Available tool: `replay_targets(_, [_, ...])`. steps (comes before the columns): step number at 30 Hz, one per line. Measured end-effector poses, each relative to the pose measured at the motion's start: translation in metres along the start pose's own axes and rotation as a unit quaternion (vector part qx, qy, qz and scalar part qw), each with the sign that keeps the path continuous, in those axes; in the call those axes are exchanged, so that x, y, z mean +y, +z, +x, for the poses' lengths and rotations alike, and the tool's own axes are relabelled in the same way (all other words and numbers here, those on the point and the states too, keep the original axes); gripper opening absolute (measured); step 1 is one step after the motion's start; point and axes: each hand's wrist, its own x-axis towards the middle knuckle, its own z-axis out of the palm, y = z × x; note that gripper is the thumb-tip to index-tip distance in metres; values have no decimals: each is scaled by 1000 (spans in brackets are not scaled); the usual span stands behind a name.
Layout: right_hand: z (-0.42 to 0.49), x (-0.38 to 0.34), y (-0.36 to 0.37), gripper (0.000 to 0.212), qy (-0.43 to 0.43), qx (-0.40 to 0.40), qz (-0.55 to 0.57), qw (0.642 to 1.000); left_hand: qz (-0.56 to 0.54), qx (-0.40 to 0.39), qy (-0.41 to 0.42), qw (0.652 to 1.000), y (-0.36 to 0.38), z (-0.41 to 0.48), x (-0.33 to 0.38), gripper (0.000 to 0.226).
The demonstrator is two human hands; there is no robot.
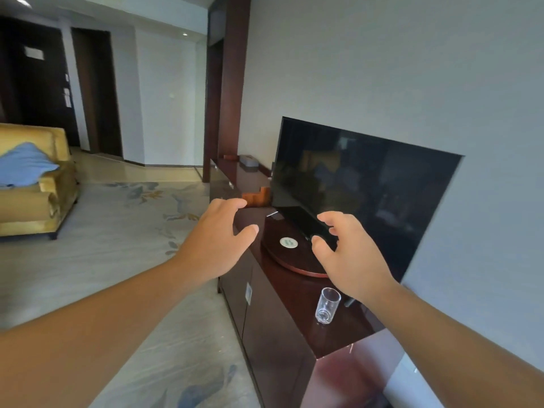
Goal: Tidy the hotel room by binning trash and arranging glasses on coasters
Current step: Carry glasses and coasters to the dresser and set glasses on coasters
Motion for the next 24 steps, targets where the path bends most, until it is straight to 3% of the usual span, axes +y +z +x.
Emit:
replay_targets(7, [17,-8,42,40,11,-26,1,1000,-28,-14,-37,999,12,13,-45,53])
replay_targets(19, [78,70,68,41,24,-23,33,999,-6,-22,-18,1000,84,97,-44,53])
replay_targets(24, [86,111,80,42,46,-30,28,998,-6,-60,-34,998,127,119,-54,52])
